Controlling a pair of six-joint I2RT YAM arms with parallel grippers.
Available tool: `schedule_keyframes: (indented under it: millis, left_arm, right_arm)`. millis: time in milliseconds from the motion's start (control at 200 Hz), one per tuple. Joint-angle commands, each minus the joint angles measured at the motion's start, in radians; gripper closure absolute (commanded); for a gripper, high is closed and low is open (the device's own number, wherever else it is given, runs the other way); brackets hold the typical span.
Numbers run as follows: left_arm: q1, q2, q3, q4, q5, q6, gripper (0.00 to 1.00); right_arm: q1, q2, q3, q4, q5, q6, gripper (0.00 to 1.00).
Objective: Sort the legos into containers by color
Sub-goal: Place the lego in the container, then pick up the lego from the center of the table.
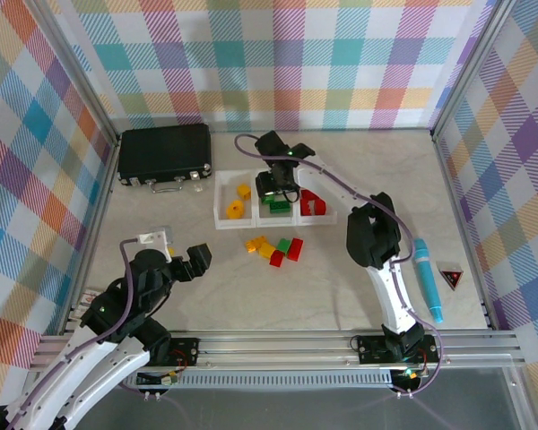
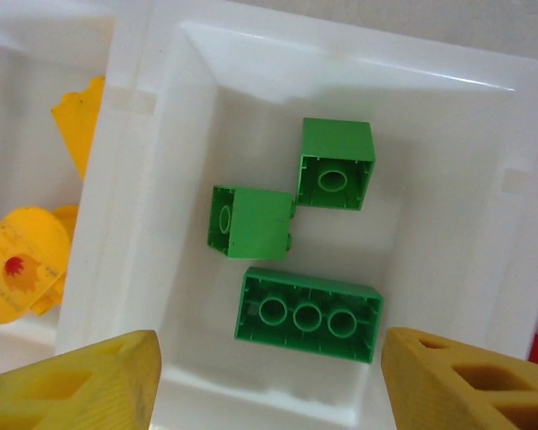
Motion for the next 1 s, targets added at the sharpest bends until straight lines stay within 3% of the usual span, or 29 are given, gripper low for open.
schedule_keyframes:
  millis: [0, 155, 465, 700, 795, 870, 995]
  left_arm:
    - [0.001, 0.04, 0.02, 0.002, 0.052, 0.003, 0.0]
    - [0.001, 0.114, 0.018, 0.046, 0.141, -0.002, 0.0]
    - [-0.001, 0.361, 0.074, 0.066, 0.203, -0.088, 0.02]
    - [-0.018, 0.644, 0.168, 0.142, 0.405, 0.199, 0.02]
    - [-0.037, 0.73, 0.224, 0.154, 0.382, 0.255, 0.0]
    - [-0.037, 0.818, 0.315, 0.09, 0.343, 0.193, 0.0]
    - [-0.057, 0.968, 0.433, -0.001, 0.248, -0.114, 0.08]
  right_arm:
    - [-0.008, -0.148, -0.066, -0.038, -0.006, 0.046, 0.33]
    - [-0.008, -0.353, -0.331, 0.046, -0.007, 0.157, 0.3]
    - [-0.008, -0.741, -0.798, 0.166, 0.01, 0.277, 0.3]
    - [-0.021, -0.968, -1.012, 0.225, 0.062, 0.225, 0.26]
    - [-0.033, -1.032, -1.062, 0.226, 0.067, 0.219, 0.25]
    - [-0.043, -1.069, -1.091, 0.216, 0.068, 0.223, 0.25]
    - [-0.054, -1.115, -1.118, 0.191, 0.067, 0.224, 0.24]
